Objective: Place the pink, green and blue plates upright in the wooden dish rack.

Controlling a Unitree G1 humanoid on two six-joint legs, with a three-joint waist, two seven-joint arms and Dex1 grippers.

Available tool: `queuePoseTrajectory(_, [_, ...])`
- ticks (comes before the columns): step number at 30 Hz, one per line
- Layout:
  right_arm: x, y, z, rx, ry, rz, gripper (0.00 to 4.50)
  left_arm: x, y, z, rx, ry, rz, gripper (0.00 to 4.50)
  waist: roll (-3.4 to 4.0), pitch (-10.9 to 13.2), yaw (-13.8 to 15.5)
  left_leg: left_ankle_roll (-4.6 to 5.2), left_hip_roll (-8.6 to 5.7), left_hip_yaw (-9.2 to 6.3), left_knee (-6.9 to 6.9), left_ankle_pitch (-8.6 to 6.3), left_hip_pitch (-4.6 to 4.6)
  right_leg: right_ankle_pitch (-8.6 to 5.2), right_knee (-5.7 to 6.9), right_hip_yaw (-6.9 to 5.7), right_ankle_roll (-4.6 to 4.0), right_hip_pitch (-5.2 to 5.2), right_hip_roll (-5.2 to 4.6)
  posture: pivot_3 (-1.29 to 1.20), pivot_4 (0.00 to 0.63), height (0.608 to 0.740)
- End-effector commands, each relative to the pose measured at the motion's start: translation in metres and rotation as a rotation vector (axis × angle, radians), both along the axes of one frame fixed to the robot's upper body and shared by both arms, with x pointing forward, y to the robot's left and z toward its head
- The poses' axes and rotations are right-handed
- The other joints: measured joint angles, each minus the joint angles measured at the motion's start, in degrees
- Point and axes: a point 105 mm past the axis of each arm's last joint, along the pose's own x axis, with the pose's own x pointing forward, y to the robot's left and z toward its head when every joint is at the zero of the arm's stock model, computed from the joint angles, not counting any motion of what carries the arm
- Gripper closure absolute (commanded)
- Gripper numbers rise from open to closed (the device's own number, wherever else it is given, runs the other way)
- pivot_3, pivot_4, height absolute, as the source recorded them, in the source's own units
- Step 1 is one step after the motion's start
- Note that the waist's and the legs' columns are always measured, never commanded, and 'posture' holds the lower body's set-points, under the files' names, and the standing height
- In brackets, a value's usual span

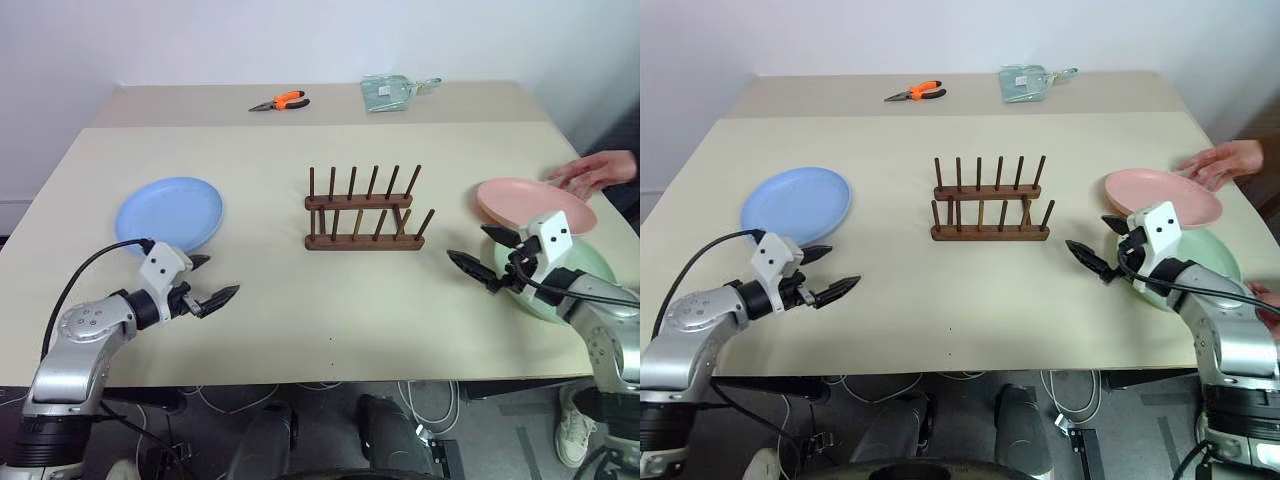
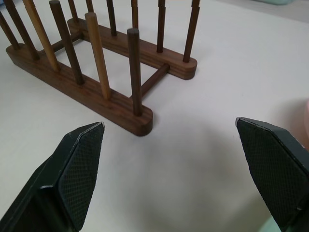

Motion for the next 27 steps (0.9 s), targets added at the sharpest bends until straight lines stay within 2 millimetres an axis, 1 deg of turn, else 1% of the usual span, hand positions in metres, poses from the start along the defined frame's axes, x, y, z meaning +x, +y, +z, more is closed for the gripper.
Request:
queuePoseTrajectory(1, [0.005, 0.005, 0.013, -0.006, -0.067, 0.005, 0.00, 0.003, -0.005, 0.002, 0.003, -0.030, -0.020, 0.05, 0.00, 0.0, 0.0, 0.00, 0.00, 0.00, 0.00, 0.00, 0.00, 0.00, 0.00, 0.00, -0.01, 0.00, 0.00, 0.00, 0.150, 0.740])
queuePoseTrajectory(4, [0.006, 0.006, 0.014, 0.016, -0.072, 0.006, 0.00, 0.007, -0.011, 0.000, -0.002, -0.038, -0.039, 0.05, 0.00, 0.0, 0.1, 0.00, -0.01, 0.01, 0.02, 0.00, 0.00, 0.01, -0.02, 0.00, -0.01, 0.02, 0.00, 0.00, 0.150, 0.740])
queuePoseTrajectory(9, [0.000, 0.013, 0.016, 0.020, -0.073, 0.023, 0.00, 0.021, -0.023, 0.001, 0.003, -0.061, -0.096, 0.05, 0.00, 0.0, 0.2, 0.00, -0.02, -0.02, 0.02, 0.00, -0.01, 0.06, -0.04, -0.02, -0.06, 0.03, 0.00, 0.00, 0.150, 0.740])
queuePoseTrajectory(14, [-0.021, 0.033, 0.006, 0.017, -0.044, 0.068, 0.00, 0.048, -0.064, -0.009, -0.001, -0.018, -0.274, 0.05, 0.00, 0.0, 1.1, 0.01, -0.06, -0.02, 0.05, 0.00, 0.00, 0.13, -0.03, -0.04, 0.06, 0.05, 0.00, 0.00, 0.150, 0.740])
queuePoseTrajectory(17, [-0.032, 0.041, 0.000, 0.026, -0.044, 0.042, 0.00, 0.072, -0.103, -0.012, 0.000, 0.013, -0.382, 0.05, -0.05, 0.0, 1.7, 0.01, -0.10, -0.04, 0.12, 0.01, -0.02, 0.15, -0.03, -0.08, 0.13, 0.11, 0.01, 0.00, 0.150, 0.740])
queuePoseTrajectory(19, [-0.038, 0.046, -0.003, 0.030, -0.047, 0.025, 0.00, 0.080, -0.116, -0.014, 0.006, 0.027, -0.423, 0.05, -0.08, 0.0, 1.6, 0.03, -0.12, -0.06, 0.17, 0.00, -0.05, 0.16, -0.07, -0.10, 0.17, 0.12, 0.00, 0.00, 0.150, 0.740])
queuePoseTrajectory(21, [-0.046, 0.049, -0.005, 0.045, -0.047, -0.001, 0.00, 0.090, -0.133, -0.015, 0.024, 0.036, -0.457, 0.05, -0.12, 0.0, 1.3, 0.08, -0.13, -0.02, 0.14, -0.03, -0.04, 0.17, -0.12, -0.07, 0.18, 0.13, -0.02, 0.00, 0.150, 0.740])
queuePoseTrajectory(25, [-0.059, 0.049, -0.011, 0.040, -0.038, -0.051, 0.00, 0.096, -0.158, -0.017, 0.007, 0.071, -0.517, 0.05, -0.12, 0.0, 1.3, 0.09, -0.10, -0.02, 0.09, -0.04, -0.01, 0.06, -0.10, -0.10, 0.37, 0.12, -0.01, 0.00, 0.150, 0.740])
queuePoseTrajectory(27, [-0.061, 0.046, -0.009, 0.034, -0.053, -0.081, 0.00, 0.097, -0.166, -0.019, 0.030, 0.070, -0.536, 0.58, -0.13, 0.0, 1.3, 0.09, -0.11, -0.01, 0.12, -0.04, -0.01, 0.05, -0.11, -0.09, 0.39, 0.13, -0.01, 0.00, 0.150, 0.740])
